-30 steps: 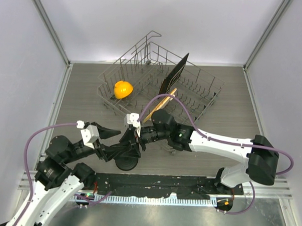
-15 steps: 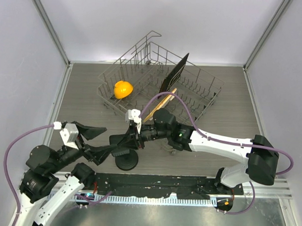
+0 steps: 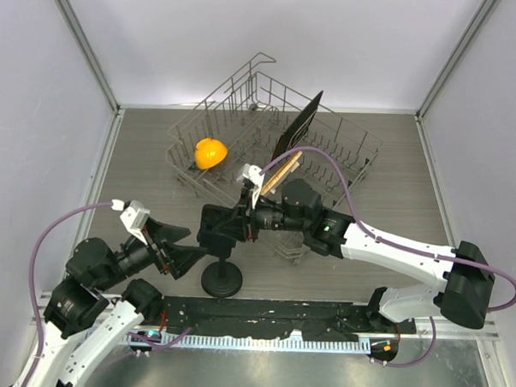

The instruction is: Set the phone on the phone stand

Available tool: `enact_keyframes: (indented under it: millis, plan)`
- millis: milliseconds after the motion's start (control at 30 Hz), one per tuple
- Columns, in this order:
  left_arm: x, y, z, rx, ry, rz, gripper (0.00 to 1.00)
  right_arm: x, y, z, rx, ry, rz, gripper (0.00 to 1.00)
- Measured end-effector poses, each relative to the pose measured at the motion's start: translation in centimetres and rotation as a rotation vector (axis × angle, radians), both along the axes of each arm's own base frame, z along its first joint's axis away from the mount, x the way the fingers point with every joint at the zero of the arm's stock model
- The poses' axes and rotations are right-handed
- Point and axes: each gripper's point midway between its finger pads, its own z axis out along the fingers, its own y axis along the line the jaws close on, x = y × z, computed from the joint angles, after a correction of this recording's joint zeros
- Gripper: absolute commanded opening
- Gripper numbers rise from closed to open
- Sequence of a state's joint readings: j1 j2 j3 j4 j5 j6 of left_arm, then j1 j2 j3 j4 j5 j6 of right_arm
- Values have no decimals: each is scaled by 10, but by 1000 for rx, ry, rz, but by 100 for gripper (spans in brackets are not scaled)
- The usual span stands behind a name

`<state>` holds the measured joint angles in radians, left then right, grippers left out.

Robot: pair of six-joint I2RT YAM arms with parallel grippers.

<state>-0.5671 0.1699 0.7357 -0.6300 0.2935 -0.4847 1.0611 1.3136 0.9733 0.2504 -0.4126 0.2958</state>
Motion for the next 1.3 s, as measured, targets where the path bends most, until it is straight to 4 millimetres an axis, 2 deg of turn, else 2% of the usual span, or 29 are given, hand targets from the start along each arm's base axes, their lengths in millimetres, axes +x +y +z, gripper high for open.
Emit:
enact_keyframes:
  millis: [167,300,400,633,800,900,1000,1067,1100,1200,1267,1300]
  plan:
    - [-7,-24,-14,-4,82,-144,71,7,-7,7,19,20,-5,1]
    - [-11,-38,-28,6,155,-225,69,8,-8,10,25,28,4,0]
    - [-13,-42,-26,1,161,-258,70,8,-9,15,33,31,18,0]
    - [-17,-41,-19,-14,133,-268,68,8,-12,31,57,18,42,0]
    - [-22,-32,3,-46,57,-237,67,-3,-19,48,81,-2,80,0]
    - [-16,-27,12,-54,38,-187,67,-6,-22,56,92,-10,93,0]
    - [-6,-26,5,-35,69,-141,67,-10,-24,61,102,-19,109,0]
    - [-4,-29,-1,-28,90,-147,60,-12,-25,63,106,-21,118,0]
    - [-4,-31,-2,-30,94,-156,50,-13,-25,64,106,-21,123,0]
    - [-7,-37,-6,-39,111,-201,34,-15,-26,66,111,-21,133,0]
    - [-8,-41,-8,-39,117,-227,31,-16,-27,66,113,-18,138,1]
    - [-9,-42,-9,-38,121,-240,26,-18,-27,66,113,-18,145,0]
